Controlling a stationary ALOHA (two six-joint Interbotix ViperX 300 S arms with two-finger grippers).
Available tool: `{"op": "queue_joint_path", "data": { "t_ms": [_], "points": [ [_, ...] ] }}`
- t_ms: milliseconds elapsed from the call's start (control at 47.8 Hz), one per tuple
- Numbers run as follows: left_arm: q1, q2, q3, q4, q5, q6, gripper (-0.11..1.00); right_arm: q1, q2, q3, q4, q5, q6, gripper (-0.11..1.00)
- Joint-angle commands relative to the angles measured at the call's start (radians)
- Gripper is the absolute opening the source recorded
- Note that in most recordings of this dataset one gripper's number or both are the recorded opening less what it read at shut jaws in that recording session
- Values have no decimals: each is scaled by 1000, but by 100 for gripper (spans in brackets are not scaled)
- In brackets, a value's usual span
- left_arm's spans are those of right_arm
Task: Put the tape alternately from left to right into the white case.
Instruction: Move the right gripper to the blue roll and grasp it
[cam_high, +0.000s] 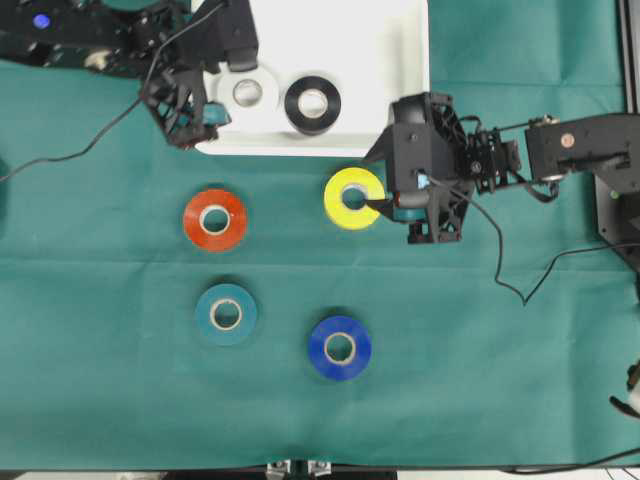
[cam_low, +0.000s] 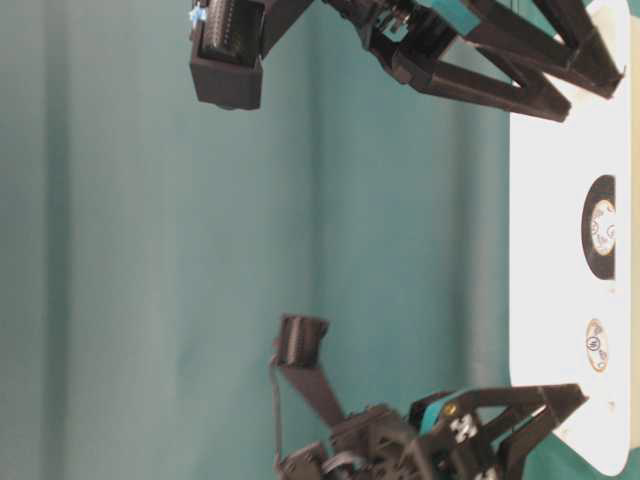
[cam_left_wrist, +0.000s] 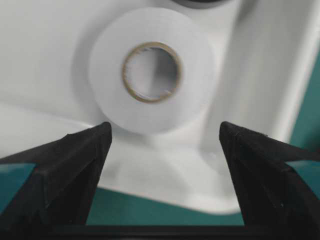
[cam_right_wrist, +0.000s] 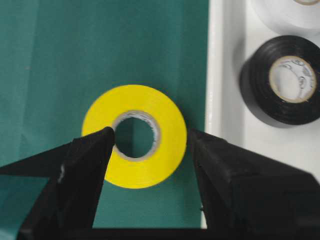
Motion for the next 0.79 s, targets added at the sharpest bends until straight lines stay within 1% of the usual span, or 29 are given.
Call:
{"op": "queue_joint_path", "data": {
  "t_ms": [0,293,481,669,773],
  "points": [
    [-44,-66,14,-3,-6,-2,83,17,-21,-17,3,-3,2,66],
    [-204,-143,77,-5,-34,-3,83,81,-21,-32,3,-3,2,66],
    [-285,-146,94,-6,-71,-15,82,132,-20,-44,5,-6,2,66],
    [-341,-143,101,-5,-107,-35,82,158,-20,-46,8,-8,3,66],
    [-348,-141,112,-6,-127,-44,82,163,-20,-51,15,-8,3,66]
  ]
}}
